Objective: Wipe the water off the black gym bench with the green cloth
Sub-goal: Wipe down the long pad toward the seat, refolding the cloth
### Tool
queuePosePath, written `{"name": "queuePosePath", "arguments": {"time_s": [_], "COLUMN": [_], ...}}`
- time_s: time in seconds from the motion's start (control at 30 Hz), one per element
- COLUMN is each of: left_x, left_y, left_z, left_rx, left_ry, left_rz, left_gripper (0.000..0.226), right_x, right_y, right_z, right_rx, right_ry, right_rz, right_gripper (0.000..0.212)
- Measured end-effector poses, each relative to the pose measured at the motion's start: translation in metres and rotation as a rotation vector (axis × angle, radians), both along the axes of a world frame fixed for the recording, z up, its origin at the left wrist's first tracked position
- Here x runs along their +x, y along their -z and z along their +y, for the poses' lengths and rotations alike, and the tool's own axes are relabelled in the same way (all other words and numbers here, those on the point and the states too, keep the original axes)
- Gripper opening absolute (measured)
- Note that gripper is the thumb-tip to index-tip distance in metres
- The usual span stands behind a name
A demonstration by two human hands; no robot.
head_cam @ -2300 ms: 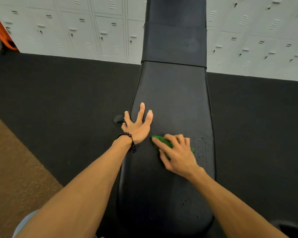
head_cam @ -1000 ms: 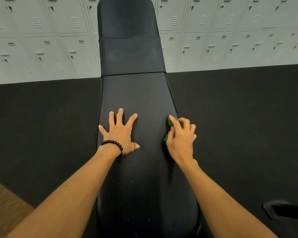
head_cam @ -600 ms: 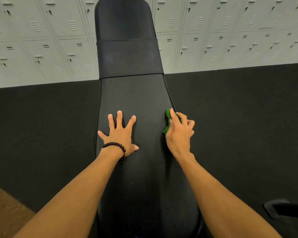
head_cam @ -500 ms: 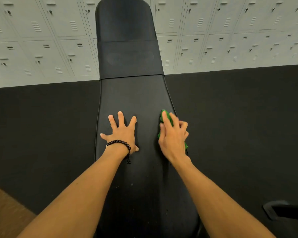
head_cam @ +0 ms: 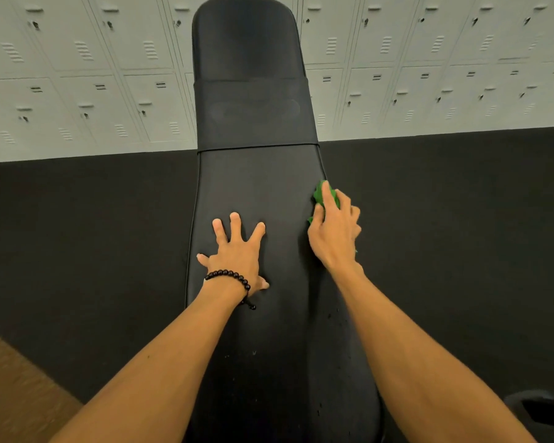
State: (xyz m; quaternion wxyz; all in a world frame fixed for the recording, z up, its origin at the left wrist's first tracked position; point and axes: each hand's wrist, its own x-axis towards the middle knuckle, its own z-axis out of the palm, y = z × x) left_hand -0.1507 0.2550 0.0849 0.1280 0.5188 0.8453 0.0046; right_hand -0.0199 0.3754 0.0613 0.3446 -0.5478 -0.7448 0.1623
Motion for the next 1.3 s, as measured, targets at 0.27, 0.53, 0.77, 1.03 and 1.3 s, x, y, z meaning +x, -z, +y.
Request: {"name": "queuePosePath", "arguments": {"time_s": [0.27,0.53,0.77,1.03,1.3], "left_x": [-0.001,-0.029,-0.063,-0.069,-0.083], "left_y": [0.003,-0.017,0.013,0.010,0.010], "left_z": [0.000,-0.034,-0.064,-0.070,-0.070], "left_rx": [0.000,0.493,0.648,0.598,0.623], "left_ry": [0.027,-0.168,-0.272,-0.344,-0.434], "left_rz": [-0.002,-0.153,-0.322,-0.635,-0.705], "left_gripper": [0.114,0.040,0.027,0.048,0.042], "right_x": [0.036,-0.029,-0.016,-0.055,-0.102], "right_y": [0.058,0.016,0.059,0.018,0.006], "right_z": [-0.074,-0.024,-0.087,-0.058,-0.084], "right_rx": [0.219,0.276,0.626,0.296,0.354], "right_ry": [-0.034,-0.363,-0.958,-0.387,-0.448], "right_rz": [-0.161,-0.219,-0.523,-0.178,-0.287], "right_gripper": [0.064,0.061,0.066,0.047,0.051]}}
